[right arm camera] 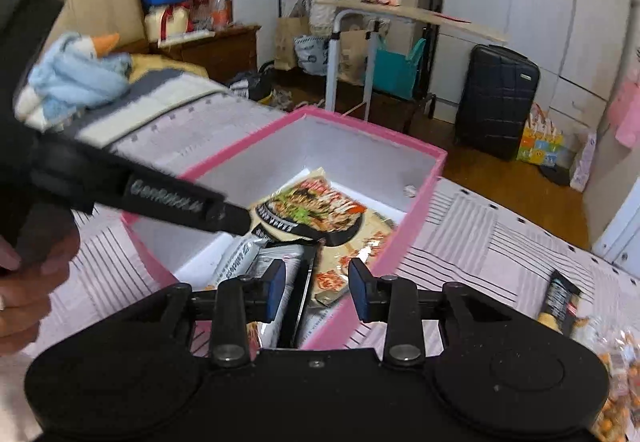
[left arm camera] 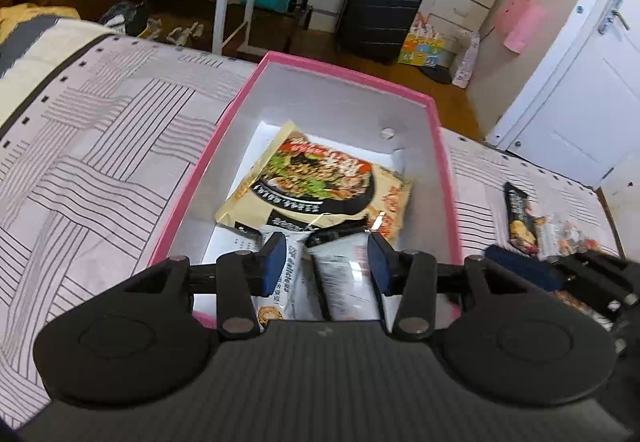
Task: Organize snacks
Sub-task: 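Open both tools over the pink box to drop the biscuit bars in, then move both open tools to the bag of coated peanuts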
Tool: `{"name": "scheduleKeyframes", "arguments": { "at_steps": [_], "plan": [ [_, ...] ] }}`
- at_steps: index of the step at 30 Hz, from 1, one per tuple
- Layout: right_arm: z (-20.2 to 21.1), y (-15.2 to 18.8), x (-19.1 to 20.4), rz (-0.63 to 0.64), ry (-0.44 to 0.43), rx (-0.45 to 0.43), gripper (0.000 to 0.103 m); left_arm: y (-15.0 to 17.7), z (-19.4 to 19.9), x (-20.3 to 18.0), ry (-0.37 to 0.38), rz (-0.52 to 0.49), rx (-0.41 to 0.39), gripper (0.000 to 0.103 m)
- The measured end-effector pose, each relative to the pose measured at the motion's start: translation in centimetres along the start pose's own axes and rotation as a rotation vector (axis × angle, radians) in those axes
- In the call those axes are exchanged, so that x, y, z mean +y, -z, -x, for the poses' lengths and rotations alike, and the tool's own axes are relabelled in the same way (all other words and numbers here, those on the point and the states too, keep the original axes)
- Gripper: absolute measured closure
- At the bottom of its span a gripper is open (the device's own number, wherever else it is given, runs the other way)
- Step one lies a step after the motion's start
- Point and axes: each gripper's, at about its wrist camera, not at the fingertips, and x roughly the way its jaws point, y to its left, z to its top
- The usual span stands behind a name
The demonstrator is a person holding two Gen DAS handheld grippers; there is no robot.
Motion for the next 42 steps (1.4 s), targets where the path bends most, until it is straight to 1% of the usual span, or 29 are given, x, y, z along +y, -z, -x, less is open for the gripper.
{"name": "scheduleKeyframes", "arguments": {
  "at_steps": [6,10,13,16,18,20,23,28,30,32,34,35,38,41,42],
  "plan": [
    [7.6,0.0,-4.7,-0.141,-0.016,-0.016,0.063,-0.1,5.1,-3.4,0.031,-0.091,-0.042,0.054],
    [11.8,1.2,-7.7,-0.212,-0.048,0.012,0.061,0.2,8.2,-6.8,0.059,-0.169,-0.051,0.050],
    [14.9,2.6,-9.5,-0.229,-0.035,-0.013,0.060,0.4,9.8,-9.6,0.100,-0.213,-0.051,0.048],
    [16.8,3.8,-11.3,-0.249,0.007,-0.025,0.059,0.8,10.6,-12.7,0.159,-0.249,-0.049,0.045],
    [17.6,4.7,-13.0,-0.286,0.032,-0.028,0.058,1.3,10.6,-14.5,0.184,-0.272,-0.042,0.044],
    [17.8,5.9,-14.6,-0.324,0.045,-0.022,0.058,2.0,10.0,-16.4,0.209,-0.292,-0.026,0.044],
    [17.3,7.8,-17.1,-0.374,0.065,-0.006,0.058,3.0,8.2,-18.8,0.249,-0.293,0.016,0.044],
    [14.5,10.2,-20.7,-0.422,0.096,0.036,0.057,4.3,3.9,-21.7,0.302,-0.248,0.077,0.044],
    [13.1,10.8,-22.2,-0.436,0.107,0.061,0.057,4.6,1.8,-22.8,0.314,-0.249,0.114,0.046],
    [11.4,11.1,-23.4,-0.428,0.130,0.088,0.058,4.8,-0.2,-23.8,0.311,-0.239,0.138,0.047],
    [9.9,11.4,-24.2,-0.393,0.188,0.106,0.058,4.9,-2.2,-24.7,0.318,-0.224,0.152,0.047],
    [9.5,11.8,-24.4,-0.384,0.192,0.098,0.057,5.0,-3.2,-25.2,0.315,-0.214,0.159,0.047],
    [8.5,13.5,-24.9,-0.370,0.166,0.064,0.057,5.6,-5.9,-26.2,0.328,-0.191,0.164,0.047],
    [7.1,14.7,-25.2,-0.310,0.201,0.061,0.057,6.4,-8.8,-26.8,0.348,-0.148,0.195,0.047],
    [6.5,15.1,-25.5,-0.311,0.191,0.069,0.057,6.6,-9.6,-26.9,0.350,-0.134,0.201,0.047]
  ]
}}
